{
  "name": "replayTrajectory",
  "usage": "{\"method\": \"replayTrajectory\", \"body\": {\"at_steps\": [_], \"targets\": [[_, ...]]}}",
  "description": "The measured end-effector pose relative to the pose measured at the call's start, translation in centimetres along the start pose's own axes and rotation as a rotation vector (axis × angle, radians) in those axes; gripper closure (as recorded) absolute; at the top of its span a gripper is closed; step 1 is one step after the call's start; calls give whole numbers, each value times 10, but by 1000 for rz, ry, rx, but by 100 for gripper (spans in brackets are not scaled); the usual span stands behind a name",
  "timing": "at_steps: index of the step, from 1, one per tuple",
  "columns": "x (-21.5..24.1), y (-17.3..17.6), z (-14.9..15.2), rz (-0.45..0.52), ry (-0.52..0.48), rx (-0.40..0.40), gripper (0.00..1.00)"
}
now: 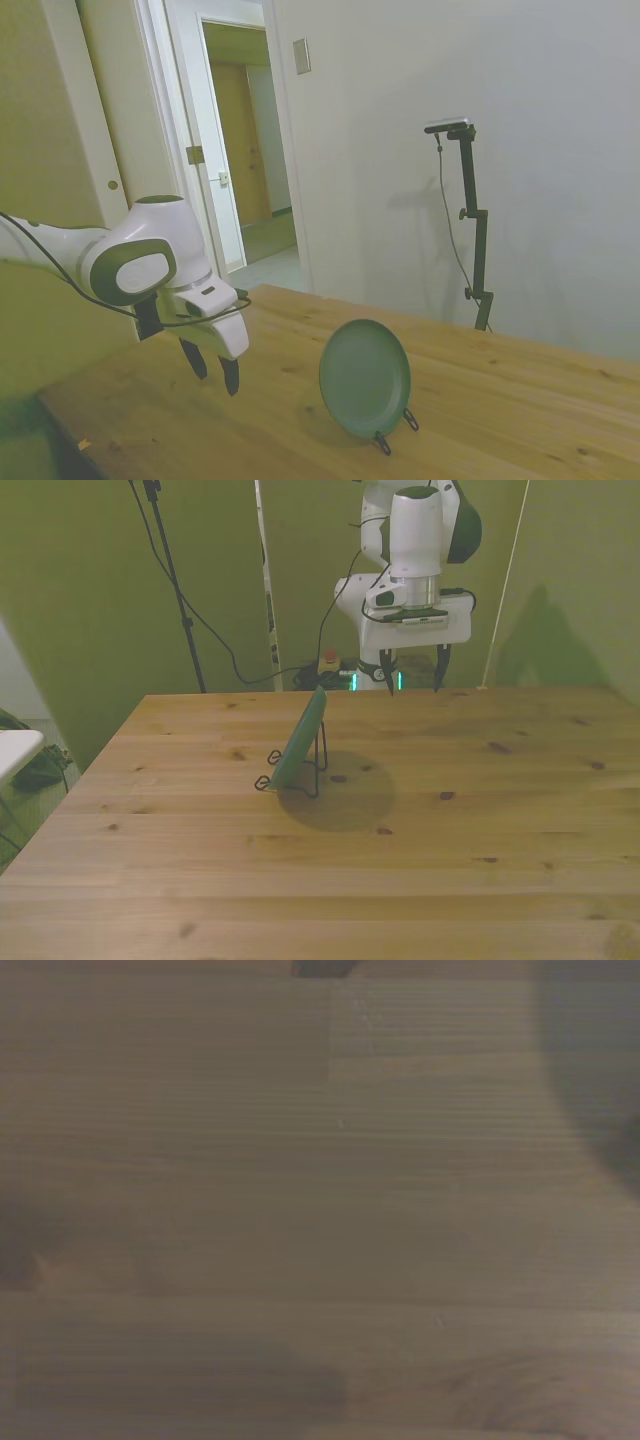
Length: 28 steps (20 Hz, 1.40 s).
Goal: Unload the plate
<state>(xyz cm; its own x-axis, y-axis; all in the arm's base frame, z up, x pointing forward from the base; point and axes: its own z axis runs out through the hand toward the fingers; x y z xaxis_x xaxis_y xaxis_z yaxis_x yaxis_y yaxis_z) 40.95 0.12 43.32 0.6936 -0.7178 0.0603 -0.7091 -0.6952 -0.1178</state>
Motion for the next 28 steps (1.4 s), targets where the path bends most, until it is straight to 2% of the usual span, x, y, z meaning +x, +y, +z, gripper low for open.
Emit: {"method": "replayTrajectory", "body": {"at_steps": [2,5,14,19,23,28], "targets": [[1,1,0,0,1,-3,0],[12,4,-12,-2,100,-31,0],[62,10,-94,58,259,48,0],[96,48,-128,127,295,104,0],[114,96,-146,171,300,179,0],[141,149,-142,161,275,288,0]]}}
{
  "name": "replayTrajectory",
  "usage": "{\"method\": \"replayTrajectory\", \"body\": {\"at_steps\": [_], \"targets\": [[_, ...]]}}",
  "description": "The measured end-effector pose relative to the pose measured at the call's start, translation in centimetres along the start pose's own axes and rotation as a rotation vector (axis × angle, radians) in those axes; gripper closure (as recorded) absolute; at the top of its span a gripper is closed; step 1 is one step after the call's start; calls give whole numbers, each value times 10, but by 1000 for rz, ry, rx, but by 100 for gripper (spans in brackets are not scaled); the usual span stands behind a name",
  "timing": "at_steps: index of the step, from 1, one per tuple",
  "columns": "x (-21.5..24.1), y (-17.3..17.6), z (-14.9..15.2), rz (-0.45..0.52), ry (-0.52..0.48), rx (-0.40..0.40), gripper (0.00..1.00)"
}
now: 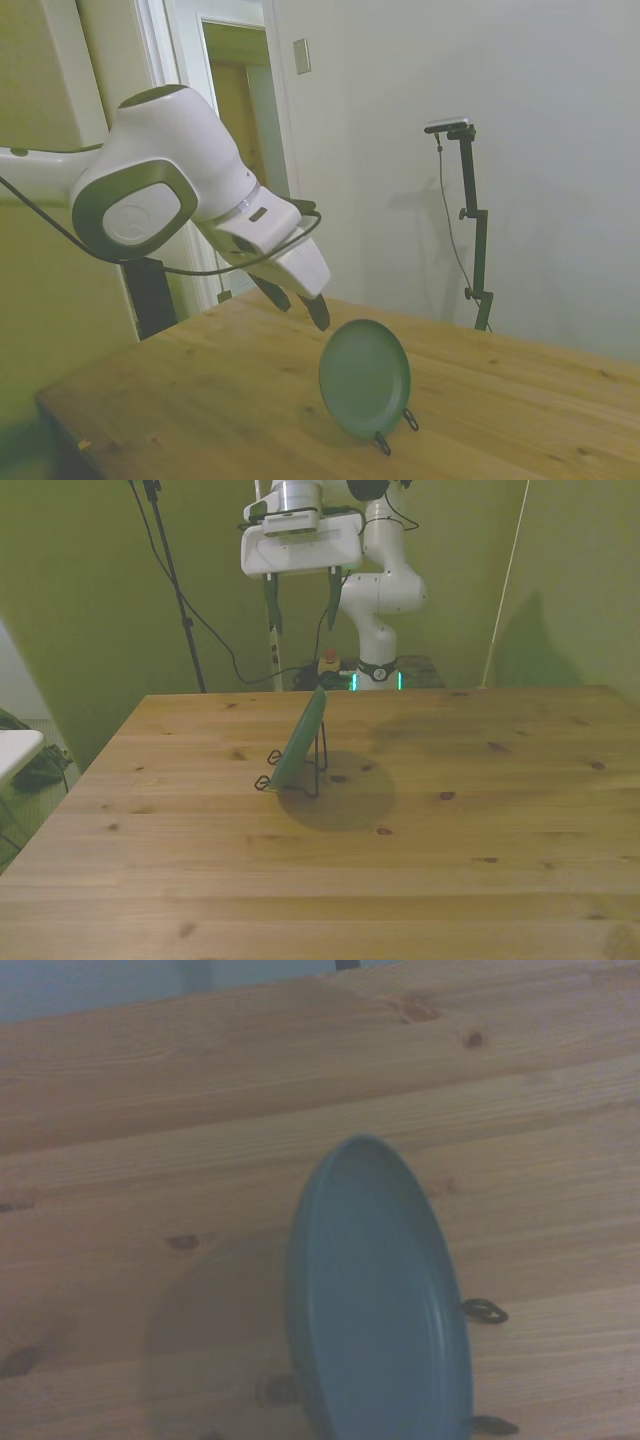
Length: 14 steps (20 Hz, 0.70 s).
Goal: Unload the plate
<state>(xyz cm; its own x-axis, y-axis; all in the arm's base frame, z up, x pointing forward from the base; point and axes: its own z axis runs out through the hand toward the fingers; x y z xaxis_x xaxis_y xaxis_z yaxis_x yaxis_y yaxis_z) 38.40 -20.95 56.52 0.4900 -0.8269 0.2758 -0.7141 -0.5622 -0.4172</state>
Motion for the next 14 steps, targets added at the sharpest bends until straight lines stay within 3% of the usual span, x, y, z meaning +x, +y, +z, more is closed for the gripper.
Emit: {"method": "replayTrajectory", "body": {"at_steps": [5,14], "targets": [[25,16,26,-13,-35,52,0],[38,-14,68,-75,-83,151,0]]}}
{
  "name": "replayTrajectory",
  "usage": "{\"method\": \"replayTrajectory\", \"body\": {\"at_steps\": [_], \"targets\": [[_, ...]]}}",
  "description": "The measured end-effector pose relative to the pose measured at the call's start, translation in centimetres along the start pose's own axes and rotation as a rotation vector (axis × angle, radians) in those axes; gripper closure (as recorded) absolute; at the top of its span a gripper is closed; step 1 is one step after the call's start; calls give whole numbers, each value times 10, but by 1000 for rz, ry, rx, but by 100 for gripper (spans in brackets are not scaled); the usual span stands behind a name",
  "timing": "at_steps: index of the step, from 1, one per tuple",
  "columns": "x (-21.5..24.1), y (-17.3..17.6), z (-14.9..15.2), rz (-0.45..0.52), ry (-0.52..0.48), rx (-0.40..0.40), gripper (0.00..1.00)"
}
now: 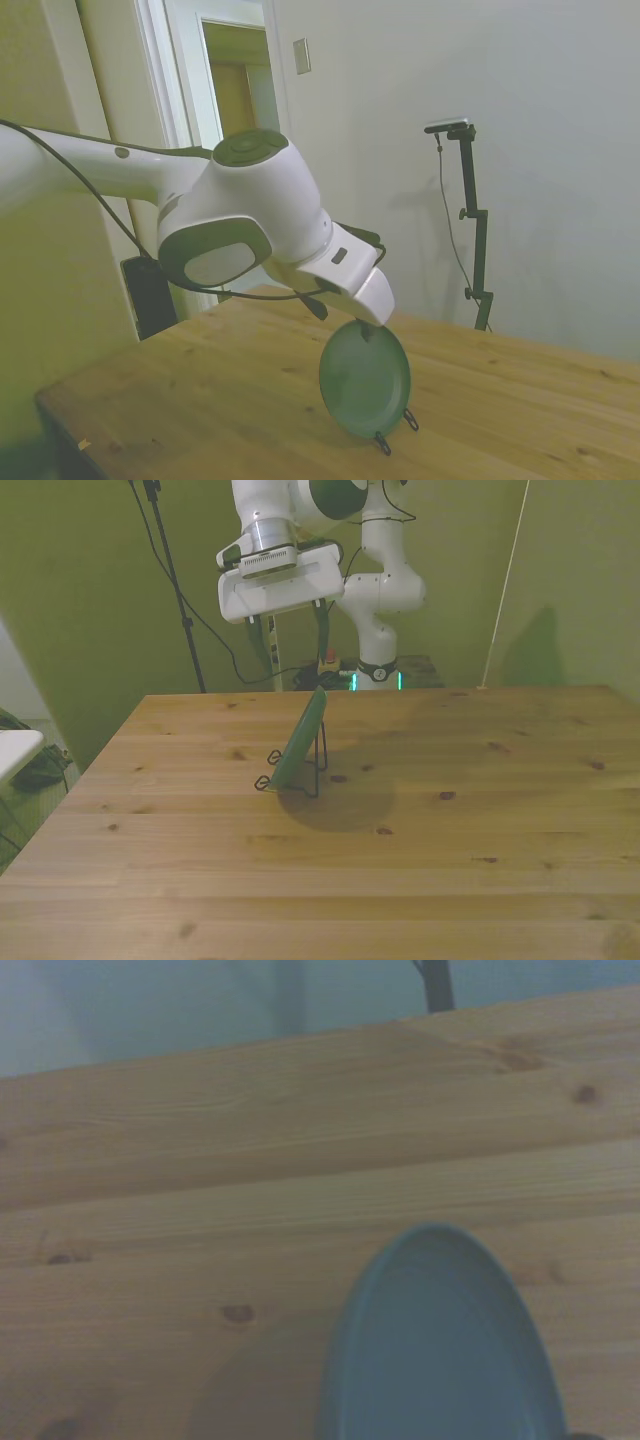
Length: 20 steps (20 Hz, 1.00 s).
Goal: Unload the plate
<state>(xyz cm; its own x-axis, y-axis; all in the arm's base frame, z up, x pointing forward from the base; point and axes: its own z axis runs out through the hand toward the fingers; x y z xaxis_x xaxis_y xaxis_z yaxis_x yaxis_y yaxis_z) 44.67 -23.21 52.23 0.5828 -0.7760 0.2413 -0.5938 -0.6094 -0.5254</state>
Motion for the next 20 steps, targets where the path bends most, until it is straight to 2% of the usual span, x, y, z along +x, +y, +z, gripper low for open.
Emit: {"method": "replayTrajectory", "body": {"at_steps": [6,13,14,20], "targets": [[-1,-1,29,11,-46,56,0],[-7,0,49,38,-111,67,0],[-8,0,52,41,-124,65,100],[-3,0,57,57,-178,69,100]]}}
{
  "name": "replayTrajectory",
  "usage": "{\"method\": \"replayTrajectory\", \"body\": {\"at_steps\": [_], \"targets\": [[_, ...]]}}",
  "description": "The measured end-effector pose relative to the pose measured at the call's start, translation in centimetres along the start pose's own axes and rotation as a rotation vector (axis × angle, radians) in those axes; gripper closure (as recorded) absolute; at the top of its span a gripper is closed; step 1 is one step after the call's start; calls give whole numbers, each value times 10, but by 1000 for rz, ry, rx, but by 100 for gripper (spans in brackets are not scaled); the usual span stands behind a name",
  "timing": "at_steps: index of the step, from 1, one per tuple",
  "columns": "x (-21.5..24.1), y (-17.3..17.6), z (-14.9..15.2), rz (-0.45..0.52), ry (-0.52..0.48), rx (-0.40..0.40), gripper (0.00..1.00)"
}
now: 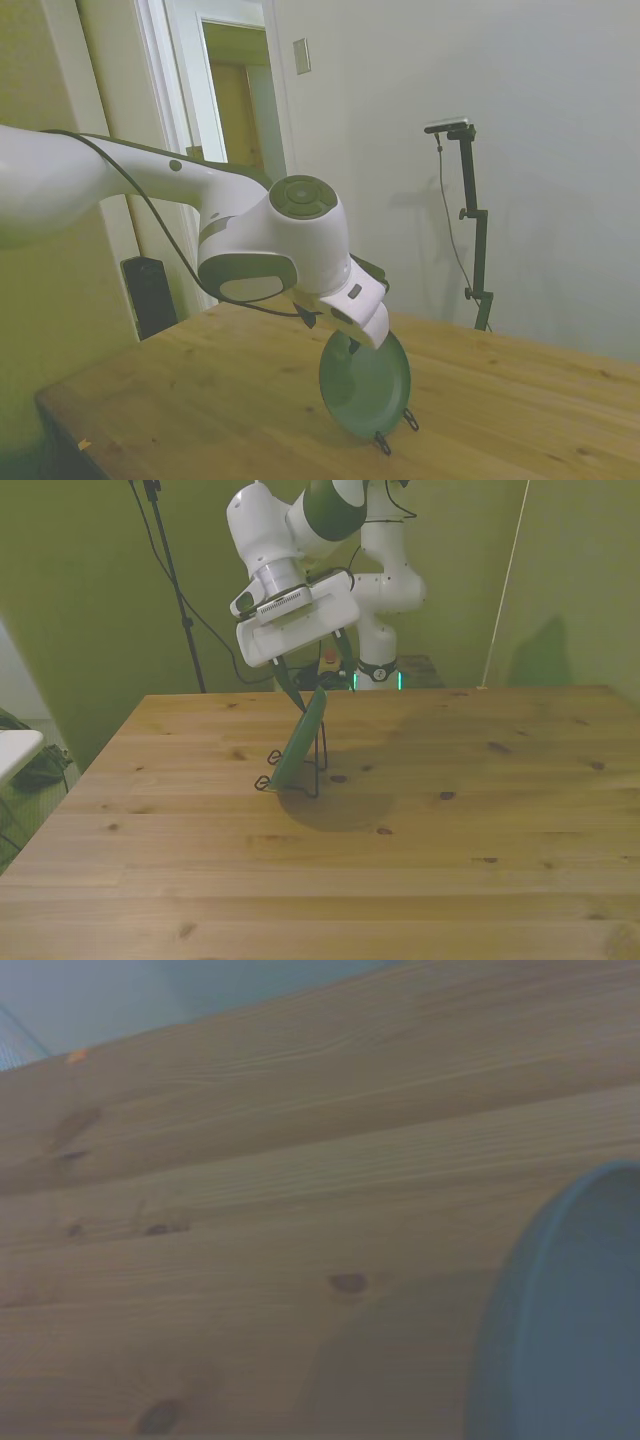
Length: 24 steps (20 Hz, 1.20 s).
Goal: Unload the plate
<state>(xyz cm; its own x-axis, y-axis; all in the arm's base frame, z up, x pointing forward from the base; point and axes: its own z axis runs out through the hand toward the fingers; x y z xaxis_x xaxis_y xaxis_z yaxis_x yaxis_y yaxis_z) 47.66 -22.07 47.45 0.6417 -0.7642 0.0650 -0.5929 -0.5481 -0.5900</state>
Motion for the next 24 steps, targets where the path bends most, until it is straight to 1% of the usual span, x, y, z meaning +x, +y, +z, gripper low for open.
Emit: {"method": "replayTrajectory", "body": {"at_steps": [13,24], "targets": [[4,2,9,21,-47,-10,100],[9,-2,13,18,-45,-10,100]]}}
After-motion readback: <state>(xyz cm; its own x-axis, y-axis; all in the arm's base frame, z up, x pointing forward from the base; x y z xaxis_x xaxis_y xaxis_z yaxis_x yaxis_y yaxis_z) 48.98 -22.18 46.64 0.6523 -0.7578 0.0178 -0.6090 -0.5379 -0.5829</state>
